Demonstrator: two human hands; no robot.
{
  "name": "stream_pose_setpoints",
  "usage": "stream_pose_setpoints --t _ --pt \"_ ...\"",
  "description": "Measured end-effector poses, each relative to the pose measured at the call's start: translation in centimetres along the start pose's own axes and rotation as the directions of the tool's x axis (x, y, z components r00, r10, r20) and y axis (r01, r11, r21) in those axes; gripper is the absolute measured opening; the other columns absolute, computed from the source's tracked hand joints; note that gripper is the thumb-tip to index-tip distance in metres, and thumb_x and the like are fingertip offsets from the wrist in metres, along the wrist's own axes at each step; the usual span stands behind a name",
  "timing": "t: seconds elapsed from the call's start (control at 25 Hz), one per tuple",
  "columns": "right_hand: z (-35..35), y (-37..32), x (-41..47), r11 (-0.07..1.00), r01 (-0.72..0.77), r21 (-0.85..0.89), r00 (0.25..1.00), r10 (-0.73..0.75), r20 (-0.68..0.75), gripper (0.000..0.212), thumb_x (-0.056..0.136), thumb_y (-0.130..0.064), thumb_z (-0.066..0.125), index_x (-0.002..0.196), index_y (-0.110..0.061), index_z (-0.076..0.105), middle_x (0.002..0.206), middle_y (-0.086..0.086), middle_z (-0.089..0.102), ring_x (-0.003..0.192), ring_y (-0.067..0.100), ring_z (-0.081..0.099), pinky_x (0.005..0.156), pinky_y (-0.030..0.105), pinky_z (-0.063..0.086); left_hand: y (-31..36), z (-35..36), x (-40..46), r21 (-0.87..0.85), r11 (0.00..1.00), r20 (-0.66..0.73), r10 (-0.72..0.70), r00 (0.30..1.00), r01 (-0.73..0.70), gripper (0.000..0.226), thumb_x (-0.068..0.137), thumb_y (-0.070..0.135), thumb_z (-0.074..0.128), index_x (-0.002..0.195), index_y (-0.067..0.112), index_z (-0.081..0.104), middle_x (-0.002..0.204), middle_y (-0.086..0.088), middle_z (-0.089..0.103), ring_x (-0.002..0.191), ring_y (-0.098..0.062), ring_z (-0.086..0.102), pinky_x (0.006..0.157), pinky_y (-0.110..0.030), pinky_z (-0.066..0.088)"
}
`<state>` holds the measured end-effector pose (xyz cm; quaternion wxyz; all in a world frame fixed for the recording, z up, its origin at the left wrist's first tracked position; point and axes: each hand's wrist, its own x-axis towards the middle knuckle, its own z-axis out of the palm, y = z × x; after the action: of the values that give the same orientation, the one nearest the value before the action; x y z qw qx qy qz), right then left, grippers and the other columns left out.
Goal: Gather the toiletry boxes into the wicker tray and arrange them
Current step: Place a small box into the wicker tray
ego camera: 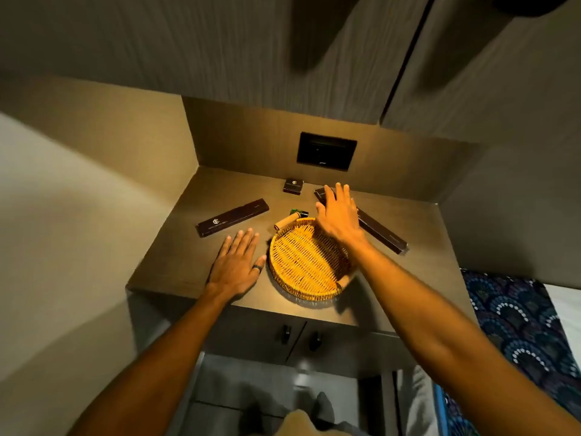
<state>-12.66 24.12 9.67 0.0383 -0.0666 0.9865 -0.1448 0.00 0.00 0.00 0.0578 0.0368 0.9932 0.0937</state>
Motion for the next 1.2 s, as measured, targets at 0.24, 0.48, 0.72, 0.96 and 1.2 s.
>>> stream_pose_setpoints --t 0.24,0.48,0.72,0.96,1.2 --pt "0.3 -0.9 5.6 0.992 -0.112 -0.060 0.979 0.120 0.162 0.063 0.100 -0.033 0.059 0.155 -0.012 0.037 0.160 0.025 0.037 0.150 0.041 0.036 0.122 0.053 0.036 -0.6 1.2 0.9 0.045 0.999 -0.024 0.011 1.000 -0.010 0.071 0.104 0.060 0.012 0.164 0.024 -0.004 0.173 -0.002 -0.003 0.159 -0.020 -0.008 0.128 -0.045 -0.007" --pt "0.1 -0.4 6.6 0.989 -0.139 0.043 0.987 0.135 0.081 0.063 0.089 -0.019 0.075 0.144 -0.006 0.047 0.140 0.022 0.058 0.132 0.038 0.055 0.111 0.050 0.048 -1.0 1.2 1.3 0.024 1.000 -0.017 0.019 1.000 -0.019 0.072 0.103 0.061 0.011 0.164 0.026 -0.005 0.173 0.000 -0.005 0.158 -0.018 -0.010 0.127 -0.043 -0.010" --pt "-2.0 1.2 0.1 0.911 0.263 0.318 0.938 -0.318 0.138 0.082 0.086 -0.004 0.072 0.157 -0.026 0.037 0.159 0.004 0.046 0.148 0.025 0.042 0.122 0.050 0.038 -1.4 1.1 2.3 0.041 0.998 -0.005 0.057 0.998 -0.057 0.070 0.104 0.059 0.012 0.164 0.026 -0.006 0.174 0.000 -0.006 0.158 -0.020 -0.011 0.129 -0.049 -0.004" --pt "0.6 0.9 -5.6 0.861 0.482 0.163 0.720 -0.495 0.487 0.092 0.079 0.003 0.075 0.156 -0.030 0.038 0.158 0.001 0.047 0.149 0.023 0.038 0.121 0.046 0.034 -1.3 0.7 2.2 0.031 0.996 -0.009 0.080 0.997 -0.080 0.069 0.105 0.056 0.014 0.164 0.024 -0.004 0.174 -0.002 -0.004 0.159 -0.021 -0.009 0.128 -0.049 -0.005" --pt "1.7 0.2 -6.2 0.850 0.513 0.117 0.690 -0.489 0.533 0.096 0.081 0.001 0.078 0.158 -0.035 0.032 0.156 -0.001 0.050 0.147 0.026 0.044 0.116 0.051 0.043 -1.1 0.6 1.8 0.023 0.997 -0.008 0.070 0.998 -0.069 0.068 0.106 0.056 0.014 0.164 0.024 -0.003 0.174 -0.002 -0.004 0.159 -0.022 -0.008 0.128 -0.049 -0.006"
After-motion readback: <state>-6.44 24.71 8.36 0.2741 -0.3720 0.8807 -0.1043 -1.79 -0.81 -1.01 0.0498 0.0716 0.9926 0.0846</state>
